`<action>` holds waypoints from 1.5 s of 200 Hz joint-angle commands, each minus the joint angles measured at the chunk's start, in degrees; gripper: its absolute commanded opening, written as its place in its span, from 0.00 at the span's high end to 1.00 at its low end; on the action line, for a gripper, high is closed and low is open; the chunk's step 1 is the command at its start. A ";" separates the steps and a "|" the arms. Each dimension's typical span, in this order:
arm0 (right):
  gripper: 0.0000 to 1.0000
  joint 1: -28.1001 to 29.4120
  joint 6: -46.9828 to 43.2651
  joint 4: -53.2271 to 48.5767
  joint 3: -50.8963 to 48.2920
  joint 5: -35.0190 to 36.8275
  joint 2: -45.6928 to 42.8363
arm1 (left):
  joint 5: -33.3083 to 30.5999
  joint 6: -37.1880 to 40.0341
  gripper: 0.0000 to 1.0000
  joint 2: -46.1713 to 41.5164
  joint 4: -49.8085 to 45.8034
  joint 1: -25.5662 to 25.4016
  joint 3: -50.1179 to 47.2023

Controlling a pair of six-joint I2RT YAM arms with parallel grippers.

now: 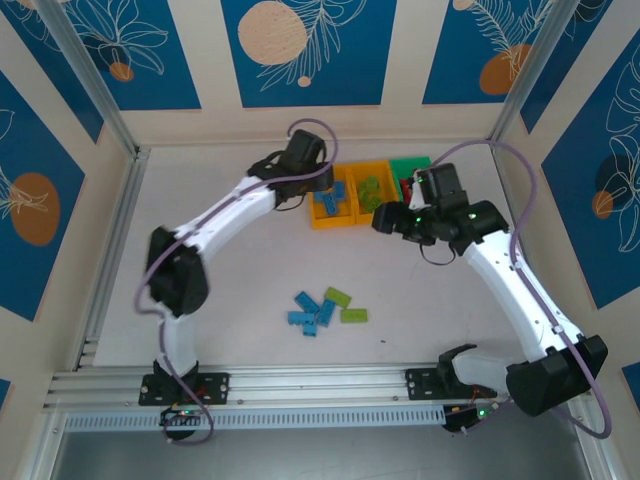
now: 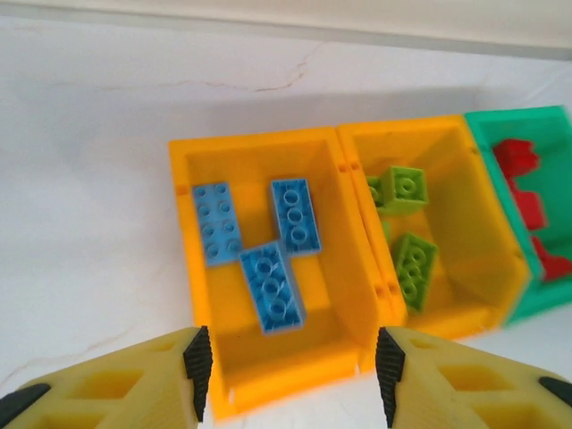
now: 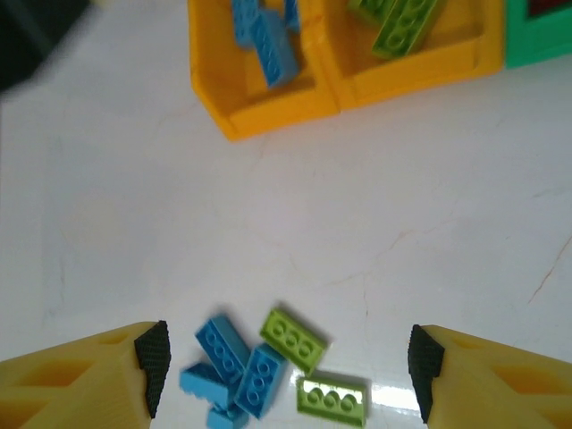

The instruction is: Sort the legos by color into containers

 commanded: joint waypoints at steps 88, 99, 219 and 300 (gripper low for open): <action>0.28 29.71 -6.42 9.45 -4.43 0.34 22.98 | 24.74 50.60 0.33 -59.12 -15.18 -0.68 -41.00; 0.29 30.35 -7.07 9.92 -3.31 -0.21 25.91 | 28.57 55.54 0.22 -61.90 -17.80 -0.75 -43.15; 0.49 33.65 -9.06 9.99 3.51 7.82 43.08 | 29.81 61.59 0.00 -65.14 -23.89 -0.88 -47.65; 0.72 28.39 -5.80 13.67 1.12 9.83 31.91 | 29.86 57.34 0.00 -65.83 -19.86 -1.09 -49.64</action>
